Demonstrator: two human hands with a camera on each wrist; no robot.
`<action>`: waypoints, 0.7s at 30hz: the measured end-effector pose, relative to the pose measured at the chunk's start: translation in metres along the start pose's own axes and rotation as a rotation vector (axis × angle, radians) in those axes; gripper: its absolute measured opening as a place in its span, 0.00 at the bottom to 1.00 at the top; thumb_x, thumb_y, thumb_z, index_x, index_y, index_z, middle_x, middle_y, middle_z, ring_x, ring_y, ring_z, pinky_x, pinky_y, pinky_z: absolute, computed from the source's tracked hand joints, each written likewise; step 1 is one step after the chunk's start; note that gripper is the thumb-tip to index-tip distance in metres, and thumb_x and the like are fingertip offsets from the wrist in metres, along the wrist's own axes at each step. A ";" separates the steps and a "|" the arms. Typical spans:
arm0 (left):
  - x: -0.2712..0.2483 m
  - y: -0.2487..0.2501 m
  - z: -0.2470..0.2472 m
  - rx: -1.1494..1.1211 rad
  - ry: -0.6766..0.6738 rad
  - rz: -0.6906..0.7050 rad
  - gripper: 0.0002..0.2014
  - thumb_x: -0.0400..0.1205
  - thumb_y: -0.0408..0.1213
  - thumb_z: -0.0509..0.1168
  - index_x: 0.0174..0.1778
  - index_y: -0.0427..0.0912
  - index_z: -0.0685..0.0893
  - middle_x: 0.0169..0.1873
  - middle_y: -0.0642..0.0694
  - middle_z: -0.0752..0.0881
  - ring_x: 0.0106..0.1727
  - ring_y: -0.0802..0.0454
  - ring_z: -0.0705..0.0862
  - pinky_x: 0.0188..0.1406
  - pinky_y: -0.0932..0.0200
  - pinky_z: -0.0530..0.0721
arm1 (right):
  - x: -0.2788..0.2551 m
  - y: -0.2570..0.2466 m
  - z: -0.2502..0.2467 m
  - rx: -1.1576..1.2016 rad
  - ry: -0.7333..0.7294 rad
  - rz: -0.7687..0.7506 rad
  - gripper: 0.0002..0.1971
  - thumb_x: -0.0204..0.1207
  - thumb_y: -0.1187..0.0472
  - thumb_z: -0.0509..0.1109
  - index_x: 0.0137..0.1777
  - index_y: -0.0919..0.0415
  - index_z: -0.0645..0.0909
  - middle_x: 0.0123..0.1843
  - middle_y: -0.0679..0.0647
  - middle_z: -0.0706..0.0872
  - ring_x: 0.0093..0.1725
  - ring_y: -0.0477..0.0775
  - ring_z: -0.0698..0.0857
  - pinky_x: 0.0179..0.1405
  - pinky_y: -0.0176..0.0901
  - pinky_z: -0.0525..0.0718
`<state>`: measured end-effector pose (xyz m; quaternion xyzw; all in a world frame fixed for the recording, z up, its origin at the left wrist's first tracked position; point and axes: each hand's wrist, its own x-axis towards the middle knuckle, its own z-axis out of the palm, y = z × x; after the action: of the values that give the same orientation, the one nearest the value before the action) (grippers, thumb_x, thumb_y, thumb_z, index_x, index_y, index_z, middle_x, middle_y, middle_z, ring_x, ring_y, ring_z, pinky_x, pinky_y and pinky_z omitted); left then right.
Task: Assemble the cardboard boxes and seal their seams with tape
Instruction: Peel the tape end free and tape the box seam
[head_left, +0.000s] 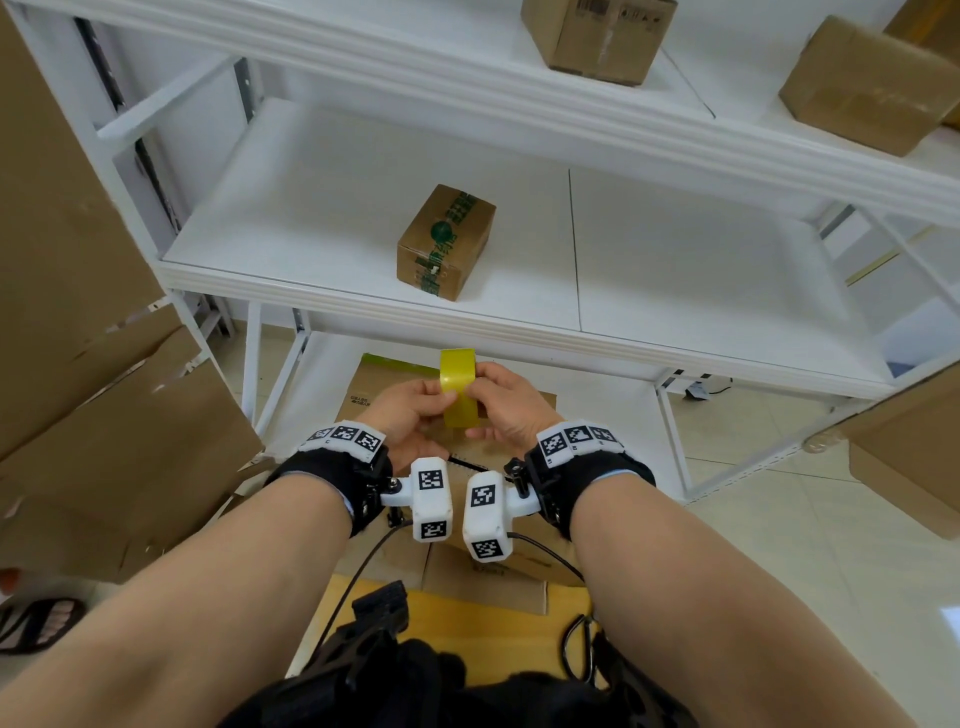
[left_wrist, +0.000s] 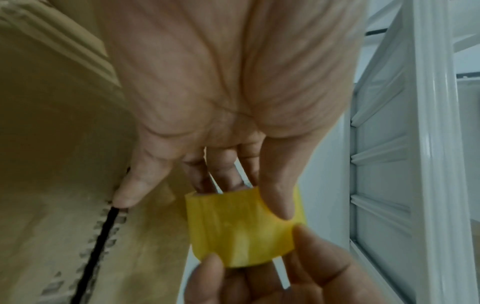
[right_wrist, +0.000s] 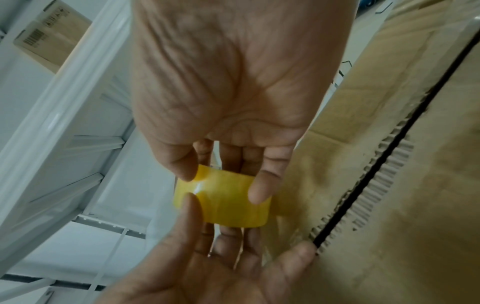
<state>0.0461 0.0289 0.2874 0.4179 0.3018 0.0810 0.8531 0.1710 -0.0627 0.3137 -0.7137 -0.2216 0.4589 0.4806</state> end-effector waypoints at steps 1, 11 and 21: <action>0.000 -0.002 -0.001 0.012 -0.004 0.002 0.07 0.82 0.30 0.65 0.55 0.39 0.81 0.41 0.44 0.87 0.43 0.48 0.87 0.27 0.52 0.86 | 0.002 -0.001 0.000 -0.001 0.036 -0.003 0.09 0.81 0.56 0.65 0.57 0.48 0.84 0.56 0.58 0.86 0.51 0.57 0.86 0.35 0.45 0.85; -0.001 -0.005 0.004 0.134 0.007 -0.018 0.06 0.78 0.26 0.68 0.46 0.41 0.84 0.41 0.41 0.89 0.41 0.44 0.88 0.38 0.51 0.82 | 0.007 -0.001 0.006 0.014 0.066 0.051 0.08 0.80 0.59 0.60 0.49 0.53 0.82 0.51 0.62 0.84 0.45 0.61 0.82 0.24 0.41 0.79; -0.001 -0.006 0.001 -0.046 0.028 0.000 0.02 0.83 0.31 0.63 0.47 0.41 0.79 0.45 0.43 0.87 0.53 0.48 0.85 0.22 0.51 0.87 | -0.008 -0.002 0.002 -0.138 -0.002 -0.106 0.16 0.82 0.65 0.65 0.67 0.51 0.82 0.61 0.52 0.87 0.53 0.49 0.85 0.44 0.40 0.86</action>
<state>0.0451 0.0246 0.2838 0.3971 0.3117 0.0940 0.8581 0.1654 -0.0668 0.3183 -0.7320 -0.2906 0.4173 0.4534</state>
